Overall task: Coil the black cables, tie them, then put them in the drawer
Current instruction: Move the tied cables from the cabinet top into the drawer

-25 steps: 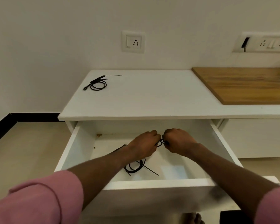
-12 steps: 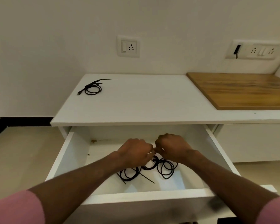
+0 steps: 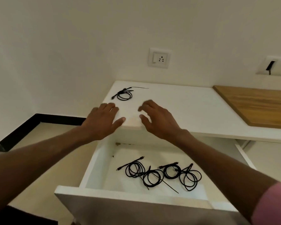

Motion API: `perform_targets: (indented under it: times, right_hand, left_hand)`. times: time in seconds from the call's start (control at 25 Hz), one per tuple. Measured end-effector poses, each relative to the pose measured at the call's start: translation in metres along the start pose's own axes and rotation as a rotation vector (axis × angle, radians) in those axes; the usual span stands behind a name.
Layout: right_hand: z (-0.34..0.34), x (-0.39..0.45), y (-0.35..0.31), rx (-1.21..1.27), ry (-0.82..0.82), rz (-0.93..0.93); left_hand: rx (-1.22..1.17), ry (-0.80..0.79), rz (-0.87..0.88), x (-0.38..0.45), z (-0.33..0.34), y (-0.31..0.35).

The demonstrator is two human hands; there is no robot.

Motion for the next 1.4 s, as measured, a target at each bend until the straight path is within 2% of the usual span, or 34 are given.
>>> perform_targets:
  times: [0.08,0.24,0.4,0.48,0.64,0.76,0.84,0.96,1.08,1.16,1.24,1.4]
  right_hand:
    - [0.030,0.040,0.007,0.001,-0.095,0.088]
    - [0.078,0.099,0.016,-0.001,-0.187,0.219]
    - [0.101,0.120,0.028,-0.117,-0.297,0.323]
    - [0.101,0.116,0.035,-0.128,-0.279,0.366]
    - [0.088,0.089,0.028,-0.043,-0.103,0.299]
    - [0.071,0.061,0.018,-0.069,-0.127,0.301]
    - [0.054,0.033,0.012,-0.163,-0.104,0.271]
    - [0.025,-0.015,-0.008,-0.150,-0.032,0.005]
    - [0.012,-0.068,-0.014,-0.206,-0.208,-0.237]
    - [0.012,-0.104,-0.001,-0.229,-0.333,-0.283]
    - [0.015,-0.130,0.024,-0.267,-0.424,-0.210]
    - [0.031,-0.147,0.067,-0.358,-0.631,0.067]
  left_hand:
    - [-0.070,-0.057,-0.089,-0.005,0.017,-0.008]
    - [-0.046,0.033,-0.117,-0.006,0.019,0.002]
    - [-0.024,0.060,-0.145,-0.007,0.020,0.000]
    - [-0.022,0.071,-0.141,-0.007,0.023,0.003]
    - [-0.056,0.044,-0.147,-0.006,0.024,0.000]
    - [-0.097,0.053,-0.139,-0.008,0.022,0.003]
    - [-0.255,0.140,-0.142,-0.009,0.013,0.001]
    - [-0.600,0.283,-0.165,-0.009,-0.005,-0.007]
    - [-0.538,0.329,-0.046,-0.012,-0.022,0.016]
    - [-0.456,0.302,0.071,-0.012,-0.029,0.041]
    - [-0.434,0.271,0.144,-0.011,-0.032,0.062]
    - [-0.359,0.193,0.234,-0.014,-0.024,0.089]
Point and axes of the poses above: each hand's wrist, its own x-axis towards the middle knuckle, its own z-axis out of the palm, y = z × x, the point moved 6 cm from there along x, towards the middle knuckle, and after that the axes turned 11 degrees about x, right-handed, at the moved point
